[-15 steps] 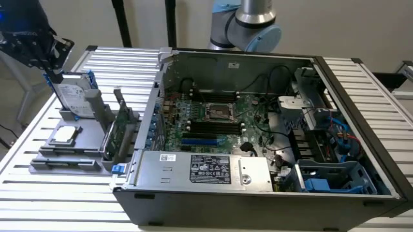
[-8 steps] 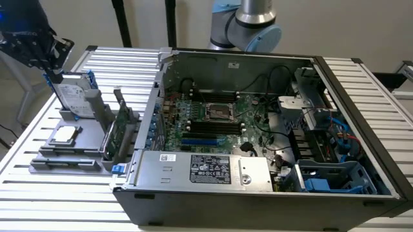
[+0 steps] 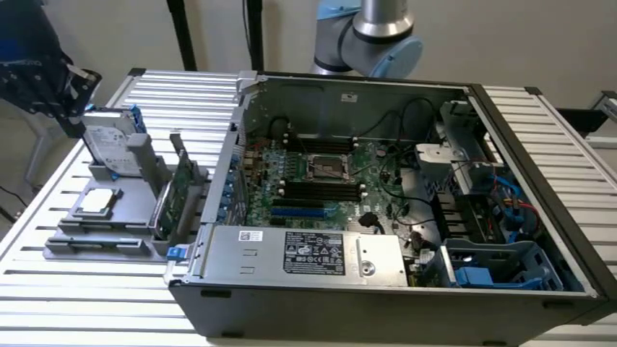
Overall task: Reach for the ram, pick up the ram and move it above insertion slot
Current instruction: 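Reach for the ram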
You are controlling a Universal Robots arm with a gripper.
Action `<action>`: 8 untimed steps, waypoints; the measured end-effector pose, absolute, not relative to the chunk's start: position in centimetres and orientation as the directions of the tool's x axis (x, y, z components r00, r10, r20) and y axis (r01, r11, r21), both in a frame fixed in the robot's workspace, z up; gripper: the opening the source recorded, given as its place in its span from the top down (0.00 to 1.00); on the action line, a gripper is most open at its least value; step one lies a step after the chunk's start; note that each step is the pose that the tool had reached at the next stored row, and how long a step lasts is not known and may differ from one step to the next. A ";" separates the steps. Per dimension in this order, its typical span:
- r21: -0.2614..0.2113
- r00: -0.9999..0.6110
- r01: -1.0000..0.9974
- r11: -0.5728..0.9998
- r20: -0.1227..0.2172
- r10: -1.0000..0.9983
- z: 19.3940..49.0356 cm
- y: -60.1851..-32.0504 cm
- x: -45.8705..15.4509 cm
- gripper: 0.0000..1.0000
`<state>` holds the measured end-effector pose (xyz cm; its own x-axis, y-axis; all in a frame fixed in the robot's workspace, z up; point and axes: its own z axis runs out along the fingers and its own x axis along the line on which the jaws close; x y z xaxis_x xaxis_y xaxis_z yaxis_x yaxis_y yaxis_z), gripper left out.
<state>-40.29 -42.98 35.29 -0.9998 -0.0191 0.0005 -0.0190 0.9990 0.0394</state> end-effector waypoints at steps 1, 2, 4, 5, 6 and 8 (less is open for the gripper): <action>0.039 -1.000 -0.019 0.999 0.001 -0.019 35.3 -43.4 -40.3 0.89; 0.039 -1.000 -0.019 0.999 0.001 -0.019 35.3 -43.8 -40.3 0.89; 0.039 -1.000 -0.019 0.999 0.001 -0.019 35.3 -44.5 -40.2 0.89; 0.039 -1.000 -0.019 0.999 0.001 -0.019 35.3 -44.8 -40.2 0.89; 0.039 -1.000 -0.019 0.999 0.001 -0.019 35.3 -45.1 -40.1 0.89; 0.039 -1.000 -0.020 0.999 0.001 -0.020 35.3 -45.5 -40.0 0.89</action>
